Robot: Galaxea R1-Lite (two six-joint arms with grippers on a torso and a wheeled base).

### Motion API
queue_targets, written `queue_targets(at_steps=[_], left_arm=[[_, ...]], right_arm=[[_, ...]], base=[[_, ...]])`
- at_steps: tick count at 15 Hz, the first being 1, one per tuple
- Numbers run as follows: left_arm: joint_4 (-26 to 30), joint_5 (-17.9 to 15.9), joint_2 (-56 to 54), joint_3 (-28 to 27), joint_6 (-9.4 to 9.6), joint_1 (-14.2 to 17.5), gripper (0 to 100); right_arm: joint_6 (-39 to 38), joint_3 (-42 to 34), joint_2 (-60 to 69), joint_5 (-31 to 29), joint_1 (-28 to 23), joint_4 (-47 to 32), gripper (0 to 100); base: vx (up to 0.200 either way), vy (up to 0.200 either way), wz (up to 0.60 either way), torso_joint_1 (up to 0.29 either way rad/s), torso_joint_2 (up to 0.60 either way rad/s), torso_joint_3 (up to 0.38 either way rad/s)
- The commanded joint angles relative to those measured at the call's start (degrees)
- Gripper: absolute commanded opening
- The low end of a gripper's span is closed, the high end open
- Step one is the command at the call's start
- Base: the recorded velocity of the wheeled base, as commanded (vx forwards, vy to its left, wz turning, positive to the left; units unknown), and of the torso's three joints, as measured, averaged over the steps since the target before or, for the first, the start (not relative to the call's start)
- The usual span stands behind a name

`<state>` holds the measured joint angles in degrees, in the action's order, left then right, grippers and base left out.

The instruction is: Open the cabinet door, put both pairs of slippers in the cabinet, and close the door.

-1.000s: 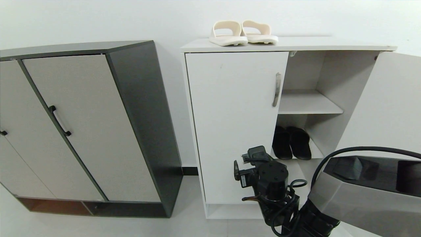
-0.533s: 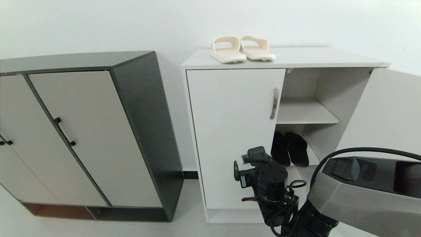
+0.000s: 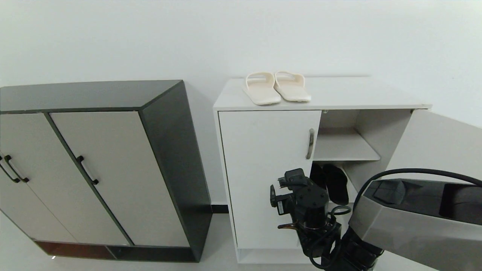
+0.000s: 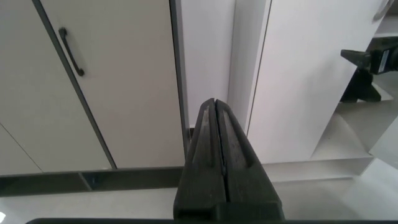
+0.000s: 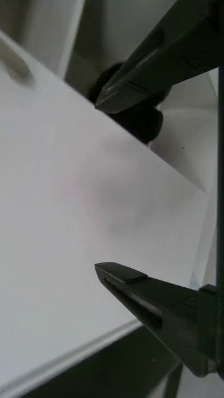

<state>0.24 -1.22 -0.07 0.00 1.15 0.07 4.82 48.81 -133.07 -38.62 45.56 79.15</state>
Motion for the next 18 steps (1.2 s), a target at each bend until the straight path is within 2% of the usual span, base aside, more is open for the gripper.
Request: queue_targets(at_steps=[1,11,18], left_arm=[[0.0,0.0,0.1,0.0,0.00,0.0,0],[0.0,0.0,0.1,0.0,0.00,0.0,0],[0.0,0.0,0.1,0.0,0.26,0.0,0]], right_arm=[[0.0,0.0,-0.2,0.0,0.1,0.0,100],[0.0,0.0,-0.3,0.0,0.1,0.3,100],[0.0,-0.1,-0.3,0.0,0.1,0.3,100]], base=[[0.000,0.000,0.00,0.154,-0.46,-0.320],[0.000,0.000,0.00,0.191,-0.50,-0.308],[0.000,0.000,0.00,0.244,-0.57,-0.325]])
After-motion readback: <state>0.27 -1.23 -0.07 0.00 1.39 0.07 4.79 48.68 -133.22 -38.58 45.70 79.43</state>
